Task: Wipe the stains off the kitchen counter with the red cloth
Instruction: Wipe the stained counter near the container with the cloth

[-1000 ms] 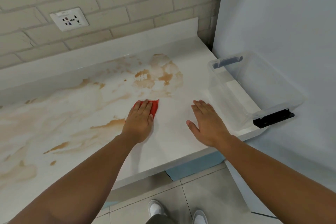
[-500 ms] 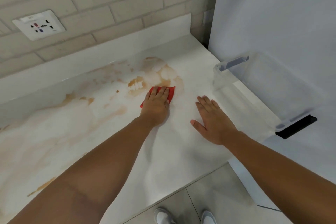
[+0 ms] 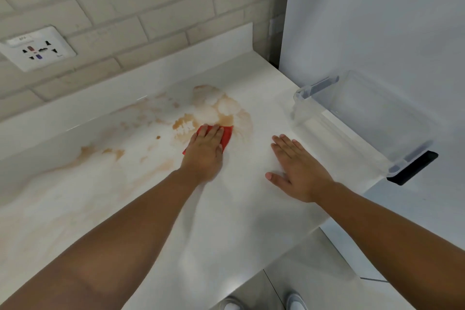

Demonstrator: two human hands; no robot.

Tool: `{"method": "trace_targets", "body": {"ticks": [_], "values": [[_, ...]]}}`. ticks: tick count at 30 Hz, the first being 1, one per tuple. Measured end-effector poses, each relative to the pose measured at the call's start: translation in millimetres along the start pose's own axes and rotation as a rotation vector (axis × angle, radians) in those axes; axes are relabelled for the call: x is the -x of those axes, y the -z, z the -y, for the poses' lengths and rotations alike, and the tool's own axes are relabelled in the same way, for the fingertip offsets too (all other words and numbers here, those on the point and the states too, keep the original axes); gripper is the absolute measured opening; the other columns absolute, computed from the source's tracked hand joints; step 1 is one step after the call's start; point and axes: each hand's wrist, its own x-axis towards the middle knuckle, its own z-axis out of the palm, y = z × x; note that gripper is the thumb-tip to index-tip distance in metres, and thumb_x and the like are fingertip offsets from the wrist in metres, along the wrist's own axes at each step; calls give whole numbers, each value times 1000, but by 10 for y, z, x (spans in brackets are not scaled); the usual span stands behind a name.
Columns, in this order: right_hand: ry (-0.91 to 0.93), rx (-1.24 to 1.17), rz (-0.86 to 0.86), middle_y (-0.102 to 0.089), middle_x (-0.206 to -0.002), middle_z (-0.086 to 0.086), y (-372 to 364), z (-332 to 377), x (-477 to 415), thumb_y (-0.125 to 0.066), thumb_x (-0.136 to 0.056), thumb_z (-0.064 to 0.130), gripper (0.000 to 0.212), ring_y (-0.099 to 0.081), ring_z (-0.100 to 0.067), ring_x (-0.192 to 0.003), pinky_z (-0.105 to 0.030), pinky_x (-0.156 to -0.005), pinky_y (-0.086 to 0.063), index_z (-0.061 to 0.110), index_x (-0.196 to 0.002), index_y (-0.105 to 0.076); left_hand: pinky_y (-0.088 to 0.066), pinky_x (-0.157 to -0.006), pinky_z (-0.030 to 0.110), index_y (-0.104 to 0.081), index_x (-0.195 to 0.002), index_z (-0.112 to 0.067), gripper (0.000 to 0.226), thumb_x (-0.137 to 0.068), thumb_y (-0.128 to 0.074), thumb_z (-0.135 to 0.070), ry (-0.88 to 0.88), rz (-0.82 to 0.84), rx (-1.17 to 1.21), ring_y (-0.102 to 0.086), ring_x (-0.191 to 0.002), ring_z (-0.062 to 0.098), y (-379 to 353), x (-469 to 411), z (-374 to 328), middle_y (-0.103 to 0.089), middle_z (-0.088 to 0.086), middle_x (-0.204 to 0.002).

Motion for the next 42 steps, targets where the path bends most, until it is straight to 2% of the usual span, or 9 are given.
{"method": "trace_targets", "body": {"ticks": [3,6,12,16,21,26,29,35,42], "values": [[-5,-6,-5,0,-164,-4,0,5,-1,-12,-91,74,91,10,-13,-149,-37,-122,-5,8,-155,-11,-3,-123,41,-15,-157,-18,57,-102,-22,-30,49,3,15,-2,-151,24,-32,-186,-421,-12,-2,-164],[-13,-30,-17,-2,-164,-3,-12,2,1,-14,-91,74,91,9,-12,-149,-36,-122,-5,9,-155,-13,2,-123,40,-12,-157,-19,56,-103,-23,-29,-55,24,30,2,-152,21,-60,-109,-708,-8,-2,-165],[-10,-45,-5,1,-164,0,-1,-10,2,-10,-89,77,93,12,-10,-148,-35,-122,-4,11,-155,-9,0,-123,35,-18,-157,-24,58,-101,-18,-40,-318,78,84,2,-151,16,-50,369,-281,-10,-8,-163],[-12,-40,-18,-1,-164,-1,-16,-15,-6,-9,-88,79,96,10,-10,-149,-36,-122,-6,10,-155,-12,-9,-123,40,-22,-156,-21,60,-98,-18,-39,-174,63,53,-6,-151,21,20,159,-3,-16,-4,-163],[-27,-44,-24,-1,-164,-1,-11,-5,-10,-11,-88,78,95,9,-10,-149,-36,-122,-6,10,-155,-13,-6,-123,44,-16,-156,-16,56,-103,-24,-29,46,-21,27,-4,-151,26,-37,-144,-501,-13,-1,-164],[-23,-42,-35,-3,-164,-2,-29,-6,-4,-10,-87,78,96,8,-11,-149,-37,-122,-8,10,-155,-14,-3,-123,39,-17,-157,-22,56,-103,-29,-33,-100,-5,179,1,-152,21,-65,108,-680,-14,-5,-164],[-26,-42,-47,-4,-164,-1,-36,-12,-6,-12,-88,78,94,7,-11,-149,-37,-122,-8,11,-154,-15,-13,-119,32,-31,-152,-32,52,-101,-40,-38,-118,28,341,-1,-151,11,12,345,-507,-19,-18,-160],[-41,-43,-30,-2,-164,-1,-27,-5,-13,-12,-88,78,94,8,-11,-149,-36,-122,-7,12,-155,-13,0,-124,41,-15,-156,-16,55,-106,-19,-37,-247,78,-65,4,-152,22,-23,306,-556,-9,1,-164],[-45,-60,-42,-4,-164,-1,-38,-15,-20,-12,-87,79,96,7,-10,-149,-37,-122,-9,11,-155,-13,1,-123,36,-15,-156,-11,56,-106,-24,-33,-200,44,95,0,-152,21,-116,-265,-776,-9,5,-165]]}}
